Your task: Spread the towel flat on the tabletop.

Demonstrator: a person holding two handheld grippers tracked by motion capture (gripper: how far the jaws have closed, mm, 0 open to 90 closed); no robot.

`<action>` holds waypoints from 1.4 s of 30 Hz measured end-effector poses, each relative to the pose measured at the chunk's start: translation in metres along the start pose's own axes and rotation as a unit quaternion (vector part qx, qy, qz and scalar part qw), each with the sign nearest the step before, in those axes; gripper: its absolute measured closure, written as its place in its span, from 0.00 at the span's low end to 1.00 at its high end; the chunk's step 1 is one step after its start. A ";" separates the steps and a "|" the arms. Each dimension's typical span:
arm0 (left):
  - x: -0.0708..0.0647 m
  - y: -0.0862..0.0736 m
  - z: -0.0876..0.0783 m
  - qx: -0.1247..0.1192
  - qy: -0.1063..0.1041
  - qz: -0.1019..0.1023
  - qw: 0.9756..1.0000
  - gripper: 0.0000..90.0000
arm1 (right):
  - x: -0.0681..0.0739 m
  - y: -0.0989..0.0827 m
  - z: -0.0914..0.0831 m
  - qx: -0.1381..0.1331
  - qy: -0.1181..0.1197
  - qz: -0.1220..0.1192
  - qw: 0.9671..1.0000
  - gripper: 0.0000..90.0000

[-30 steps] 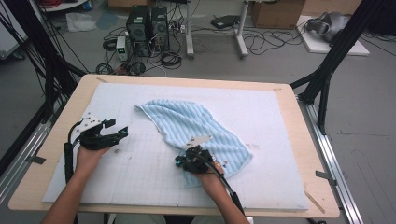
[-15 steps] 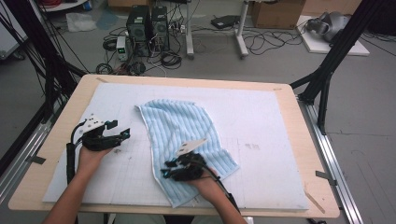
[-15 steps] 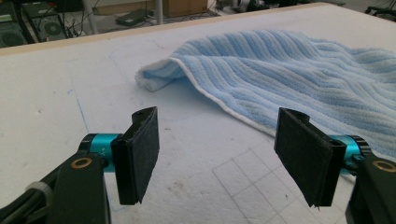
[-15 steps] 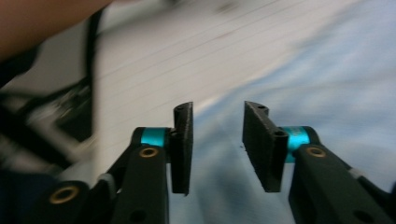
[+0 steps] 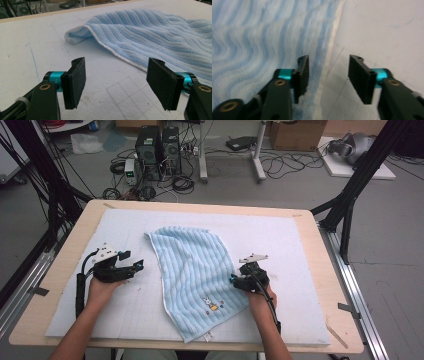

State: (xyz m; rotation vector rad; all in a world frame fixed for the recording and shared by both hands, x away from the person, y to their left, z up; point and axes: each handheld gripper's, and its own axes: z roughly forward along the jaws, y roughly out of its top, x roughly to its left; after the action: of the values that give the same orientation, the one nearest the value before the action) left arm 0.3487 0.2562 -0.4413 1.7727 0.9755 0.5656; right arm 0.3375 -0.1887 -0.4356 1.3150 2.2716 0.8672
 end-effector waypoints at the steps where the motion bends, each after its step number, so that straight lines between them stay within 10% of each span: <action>1: -0.001 0.000 0.000 0.000 0.000 0.001 1.000 0.36 | 0.001 -0.002 0.001 0.004 0.010 -0.001 1.000 0.69; 4: -0.001 0.000 0.001 0.004 -0.001 0.002 1.000 0.36 | 0.003 -0.004 -0.002 0.005 0.042 -0.010 0.999 0.94; 11: -0.001 -0.001 0.003 0.007 0.001 0.002 1.000 0.36 | 0.010 -0.019 -0.016 0.020 0.118 -0.002 0.993 0.96; 23: 0.000 -0.001 0.003 0.004 0.002 -0.002 1.000 0.37 | 0.040 -0.042 -0.045 0.045 0.225 -0.043 0.972 0.94; 31: 0.001 -0.001 0.002 -0.006 -0.001 -0.008 1.000 0.36 | 0.014 0.001 -0.046 -0.066 0.179 -0.023 0.981 0.56; 38: 0.001 0.000 0.001 -0.015 -0.002 -0.018 1.000 0.34 | -0.004 0.042 -0.010 -0.090 0.121 -0.006 0.989 0.27; 42: 0.001 -0.001 0.001 -0.023 -0.019 -0.026 0.999 0.30 | -0.007 0.063 0.014 -0.089 0.127 -0.021 0.988 0.16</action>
State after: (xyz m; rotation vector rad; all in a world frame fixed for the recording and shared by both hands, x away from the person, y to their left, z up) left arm 0.3495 0.2565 -0.4421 1.7068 0.9717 0.5154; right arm 0.3895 -0.1671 -0.4031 1.1294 2.3326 1.2546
